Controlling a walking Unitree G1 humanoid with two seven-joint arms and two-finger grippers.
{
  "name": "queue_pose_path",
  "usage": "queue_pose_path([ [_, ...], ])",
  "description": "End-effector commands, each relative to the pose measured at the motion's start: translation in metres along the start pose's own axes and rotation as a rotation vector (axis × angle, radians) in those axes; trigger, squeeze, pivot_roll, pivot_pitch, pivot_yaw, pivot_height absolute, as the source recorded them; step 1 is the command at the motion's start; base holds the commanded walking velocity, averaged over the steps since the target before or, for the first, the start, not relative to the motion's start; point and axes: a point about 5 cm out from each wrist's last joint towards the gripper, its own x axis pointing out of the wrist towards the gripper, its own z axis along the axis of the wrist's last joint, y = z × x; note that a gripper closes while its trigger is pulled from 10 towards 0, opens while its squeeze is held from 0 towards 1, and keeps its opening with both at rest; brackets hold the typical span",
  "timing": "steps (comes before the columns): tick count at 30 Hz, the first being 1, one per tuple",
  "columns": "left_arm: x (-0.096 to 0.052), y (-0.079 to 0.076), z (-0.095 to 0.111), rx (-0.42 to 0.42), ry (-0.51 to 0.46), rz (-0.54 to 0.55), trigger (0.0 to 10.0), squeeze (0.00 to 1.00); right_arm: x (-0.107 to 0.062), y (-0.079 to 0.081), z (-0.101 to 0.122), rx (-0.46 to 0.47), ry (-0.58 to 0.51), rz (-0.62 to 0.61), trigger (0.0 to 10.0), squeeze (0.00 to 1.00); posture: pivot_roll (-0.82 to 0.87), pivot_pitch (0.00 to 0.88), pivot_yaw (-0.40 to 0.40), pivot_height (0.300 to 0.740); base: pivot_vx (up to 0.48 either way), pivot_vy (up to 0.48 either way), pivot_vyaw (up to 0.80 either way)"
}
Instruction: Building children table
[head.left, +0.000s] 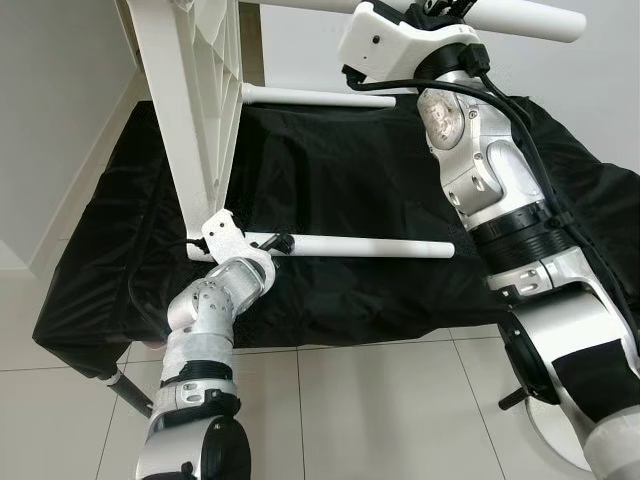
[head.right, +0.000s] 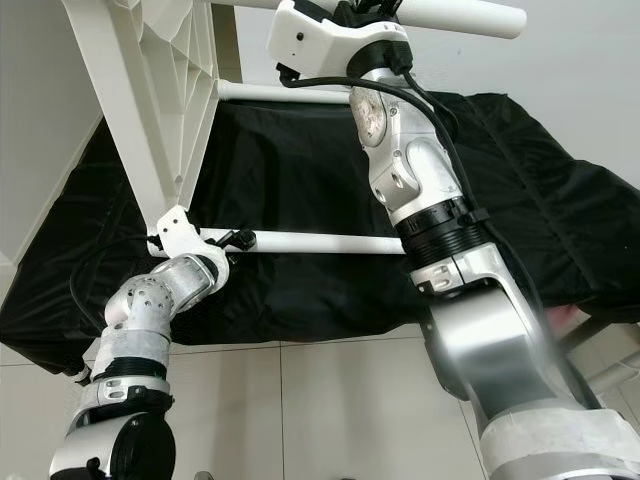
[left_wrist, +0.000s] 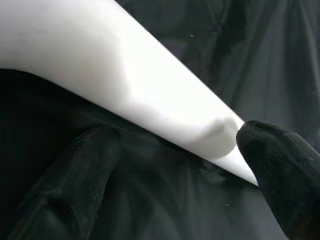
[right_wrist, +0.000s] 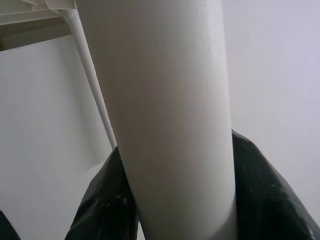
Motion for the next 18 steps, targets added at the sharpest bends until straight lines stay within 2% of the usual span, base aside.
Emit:
queue_pose_path([
  [1, 0.003, -0.056, -0.043, -0.111, 0.13, -0.161, 10.0, 0.0, 0.001, -0.023, -0.011, 0.155, 0.078, -0.117, 0.0, 0.0, -0.1, 0.093, 0.068, 0.74, 0.0, 0.0, 0.0],
  [3, 0.002, -0.061, -0.047, -0.129, 0.149, -0.18, 10.0, 0.0, 0.001, -0.023, -0.01, 0.156, 0.082, -0.119, 0.0, 0.0, -0.1, 0.093, 0.068, 0.74, 0.0, 0.0, 0.0],
  [7, 0.0, -0.076, -0.058, -0.254, 0.197, -0.228, 10.0, 0.0, -0.001, -0.023, -0.009, 0.17, 0.094, -0.121, 0.0, 0.0, -0.1, 0.1, 0.068, 0.74, 0.0, 0.0, 0.0],
  [8, 0.0, -0.076, -0.058, -0.254, 0.197, -0.228, 10.0, 0.0, -0.001, -0.023, -0.009, 0.17, 0.094, -0.121, 0.0, 0.0, -0.1, 0.1, 0.068, 0.74, 0.0, 0.0, 0.0],
  [11, -0.003, -0.092, -0.064, -0.254, 0.232, -0.287, 10.0, 0.0, 0.0, -0.024, -0.004, 0.198, 0.094, -0.127, 0.0, 0.0, -0.1, 0.102, 0.066, 0.74, 0.0, 0.0, 0.0],
  [13, -0.003, -0.092, -0.064, -0.254, 0.232, -0.287, 10.0, 0.0, 0.0, -0.024, -0.004, 0.198, 0.095, -0.127, 0.0, 0.0, -0.1, 0.102, 0.066, 0.74, 0.0, 0.0, 0.0],
  [18, -0.007, -0.109, -0.068, -0.313, 0.232, -0.35, 10.0, 0.0, 0.004, -0.031, 0.003, 0.265, 0.103, -0.167, 0.0, 0.0, -0.09, 0.096, 0.055, 0.74, 0.0, 0.0, 0.0],
])
